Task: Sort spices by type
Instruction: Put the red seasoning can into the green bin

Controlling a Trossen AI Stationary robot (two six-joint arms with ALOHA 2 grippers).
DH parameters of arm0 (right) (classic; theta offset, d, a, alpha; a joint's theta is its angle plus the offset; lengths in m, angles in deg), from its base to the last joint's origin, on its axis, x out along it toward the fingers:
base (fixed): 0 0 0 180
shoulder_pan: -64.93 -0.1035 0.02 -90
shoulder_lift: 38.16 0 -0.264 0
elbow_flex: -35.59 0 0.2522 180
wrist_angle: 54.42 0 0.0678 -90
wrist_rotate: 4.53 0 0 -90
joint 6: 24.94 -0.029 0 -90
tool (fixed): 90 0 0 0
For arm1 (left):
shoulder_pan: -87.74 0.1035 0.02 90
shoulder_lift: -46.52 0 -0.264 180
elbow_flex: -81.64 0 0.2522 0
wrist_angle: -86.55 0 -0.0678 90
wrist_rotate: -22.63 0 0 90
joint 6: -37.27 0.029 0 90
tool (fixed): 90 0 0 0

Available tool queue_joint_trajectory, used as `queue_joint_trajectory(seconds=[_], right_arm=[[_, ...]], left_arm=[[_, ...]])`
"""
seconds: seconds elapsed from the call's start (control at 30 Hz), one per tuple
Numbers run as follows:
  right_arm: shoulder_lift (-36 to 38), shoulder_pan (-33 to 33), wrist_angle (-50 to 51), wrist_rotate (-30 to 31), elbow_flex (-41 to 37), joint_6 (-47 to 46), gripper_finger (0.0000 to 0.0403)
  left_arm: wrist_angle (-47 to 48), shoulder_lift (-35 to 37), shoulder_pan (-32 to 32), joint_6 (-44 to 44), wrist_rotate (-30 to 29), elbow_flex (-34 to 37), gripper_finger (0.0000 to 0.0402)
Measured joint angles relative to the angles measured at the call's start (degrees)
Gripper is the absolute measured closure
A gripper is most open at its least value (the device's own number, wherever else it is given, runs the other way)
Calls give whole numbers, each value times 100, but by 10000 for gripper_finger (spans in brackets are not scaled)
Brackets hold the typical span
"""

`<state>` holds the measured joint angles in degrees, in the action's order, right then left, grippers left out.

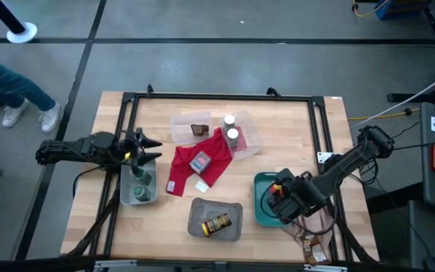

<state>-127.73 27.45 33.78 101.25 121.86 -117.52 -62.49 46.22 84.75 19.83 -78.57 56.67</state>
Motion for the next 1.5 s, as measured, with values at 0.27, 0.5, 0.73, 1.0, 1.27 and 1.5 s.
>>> queue_joint_trajectory(seconds=[0.27,0.5,0.73,1.0,1.27,1.5], right_arm=[[0,2,275,320,369,78,152],[-2,9,201,894,369,473,152],[-6,380,-70,1769,554,1355,152],[-74,1456,-1772,1784,571,3806,152],[-264,2511,-3578,993,571,5898,152],[-648,3021,-4447,458,571,6704,152]], left_arm=[[-389,-1,0,154,0,0,192],[-959,-362,-2,294,0,0,192],[-2133,-1513,-2,573,2,0,192],[-2812,-2905,-4,606,2,-177,192],[-2796,-4057,-4,1358,57,-822,192],[-2546,-4821,-4,1548,61,-1188,192]])
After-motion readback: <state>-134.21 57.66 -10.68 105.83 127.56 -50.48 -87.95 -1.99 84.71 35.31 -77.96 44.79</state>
